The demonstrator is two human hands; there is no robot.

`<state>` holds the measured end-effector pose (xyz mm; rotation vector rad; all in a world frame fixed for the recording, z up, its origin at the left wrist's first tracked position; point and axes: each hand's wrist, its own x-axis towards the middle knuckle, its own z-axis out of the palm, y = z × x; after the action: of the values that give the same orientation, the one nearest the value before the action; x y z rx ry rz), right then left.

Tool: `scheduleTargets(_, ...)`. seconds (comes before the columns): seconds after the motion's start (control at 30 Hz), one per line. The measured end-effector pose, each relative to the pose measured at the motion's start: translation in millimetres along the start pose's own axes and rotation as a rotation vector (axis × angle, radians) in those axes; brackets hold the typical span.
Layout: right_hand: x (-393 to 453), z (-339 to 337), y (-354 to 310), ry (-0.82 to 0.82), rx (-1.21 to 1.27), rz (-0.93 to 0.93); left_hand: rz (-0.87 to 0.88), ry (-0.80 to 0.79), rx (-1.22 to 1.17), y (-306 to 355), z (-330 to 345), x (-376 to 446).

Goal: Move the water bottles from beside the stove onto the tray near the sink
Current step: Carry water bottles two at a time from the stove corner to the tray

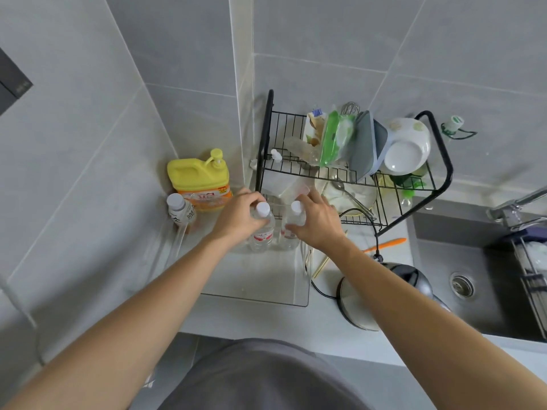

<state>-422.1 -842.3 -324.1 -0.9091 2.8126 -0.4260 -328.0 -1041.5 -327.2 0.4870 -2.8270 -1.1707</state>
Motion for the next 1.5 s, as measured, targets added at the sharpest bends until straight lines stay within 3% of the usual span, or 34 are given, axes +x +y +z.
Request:
scheduleTargets(0.1,7.1,-15.4,-6.6,0.088,-0.064,-0.080,0.059,-0.060,0.101,5.5,-11.9,5.8)
scheduleTargets(0.3,16.9,-29.4,-20.6,-0.053,-0.259,-0.030,0.043,-0.095,0.185,8.3,-18.5,12.9)
scheduleTargets(0.6,18.3,-49.4,-15.0,-0.096,-0.371,-0.235,0.033,-0.111,0.204,5.3,-20.7,9.3)
scheduleTargets(1.0,14.8,-45.7,-9.6,-0.111,-0.287,-0.291,0.148,-0.068,0.270,28.7,-11.8,4.3)
scheduleTargets(1.27,13.4,-40.0,-8.1,-0.117,-0.174,-0.223,0.212,-0.113,0.252,28.1,0.5,11.2)
scheduleTargets(1.5,13.9,-36.1,-7.8,-0.118,-0.217,-0.172,0.243,-0.099,0.148,18.1,2.1,14.9)
